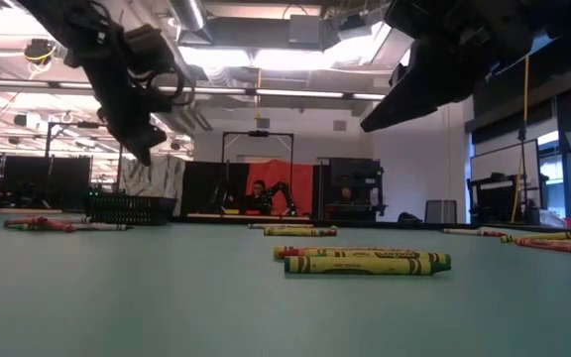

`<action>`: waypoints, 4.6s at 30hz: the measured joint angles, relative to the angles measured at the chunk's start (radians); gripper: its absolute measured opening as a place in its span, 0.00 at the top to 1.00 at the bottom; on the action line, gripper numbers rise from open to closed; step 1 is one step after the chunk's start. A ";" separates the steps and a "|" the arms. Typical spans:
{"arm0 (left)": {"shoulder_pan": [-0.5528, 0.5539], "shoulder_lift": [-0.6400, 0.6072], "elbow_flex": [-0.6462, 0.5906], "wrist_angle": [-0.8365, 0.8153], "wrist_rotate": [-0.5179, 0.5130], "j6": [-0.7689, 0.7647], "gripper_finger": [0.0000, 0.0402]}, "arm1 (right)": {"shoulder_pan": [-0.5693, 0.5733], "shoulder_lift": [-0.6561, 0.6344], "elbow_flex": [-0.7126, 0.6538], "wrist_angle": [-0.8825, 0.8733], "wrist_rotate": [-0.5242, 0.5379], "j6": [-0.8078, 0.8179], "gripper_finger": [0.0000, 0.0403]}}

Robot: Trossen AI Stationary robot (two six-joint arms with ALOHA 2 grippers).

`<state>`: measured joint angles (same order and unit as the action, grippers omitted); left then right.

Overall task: Sort crayons
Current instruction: Put the yellow crayon into the black bin, then put the black crayon into the red bin

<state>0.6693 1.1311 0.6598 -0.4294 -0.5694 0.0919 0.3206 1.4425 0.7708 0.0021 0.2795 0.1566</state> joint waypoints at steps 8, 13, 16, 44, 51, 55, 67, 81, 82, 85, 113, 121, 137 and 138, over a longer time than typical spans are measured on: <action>0.133 0.060 0.000 0.049 0.008 0.033 0.96 | 0.000 0.000 0.000 0.000 0.000 0.008 0.75; 0.183 0.100 0.000 0.064 0.013 0.057 0.89 | 0.000 0.000 0.000 0.000 0.000 0.008 0.75; 0.183 0.096 0.000 0.060 0.013 0.052 0.82 | 0.000 0.000 0.000 -0.002 0.000 0.007 0.75; -0.751 -0.080 -0.231 0.606 0.288 -0.414 0.73 | -0.031 0.000 0.000 -0.092 0.118 -0.113 0.75; -0.960 -0.016 -0.319 0.871 0.111 -0.438 0.73 | -0.151 -0.006 0.000 -0.166 0.103 -0.103 0.75; -1.016 0.054 -0.323 0.934 0.029 -0.431 0.73 | -0.255 -0.006 0.002 -0.210 0.081 -0.103 0.75; -1.095 0.293 -0.324 1.145 -0.023 -0.400 0.73 | -0.559 -0.030 0.002 -0.362 0.035 -0.083 0.75; -1.062 0.499 -0.324 1.472 -0.069 -0.240 0.73 | -0.926 -0.034 0.124 -0.674 0.014 -0.051 0.75; -1.049 0.503 -0.324 1.513 -0.057 -0.204 0.73 | -0.949 -0.034 0.133 -0.684 0.008 -0.052 0.75; -1.010 0.505 -0.323 1.580 0.007 -0.113 0.73 | -1.022 -0.034 0.139 -0.705 -0.067 -0.055 0.75; -0.904 0.506 -0.314 1.552 0.144 -0.135 0.73 | -1.251 0.237 0.140 -0.559 -0.194 -0.110 0.75; -0.904 0.506 -0.314 1.552 0.144 -0.134 0.73 | -1.250 0.241 0.140 -0.580 -0.233 -0.109 0.75; -0.904 0.506 -0.314 1.552 0.142 -0.135 0.73 | -1.249 0.285 0.134 -0.595 -0.255 -0.187 0.98; -0.904 0.506 -0.314 1.552 0.142 -0.135 0.73 | -1.249 0.285 0.134 -0.594 -0.255 -0.188 0.97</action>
<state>-0.2352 1.6371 0.3454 1.1225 -0.4278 -0.0433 -0.9285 1.7278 0.9046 -0.5922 0.0242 -0.0315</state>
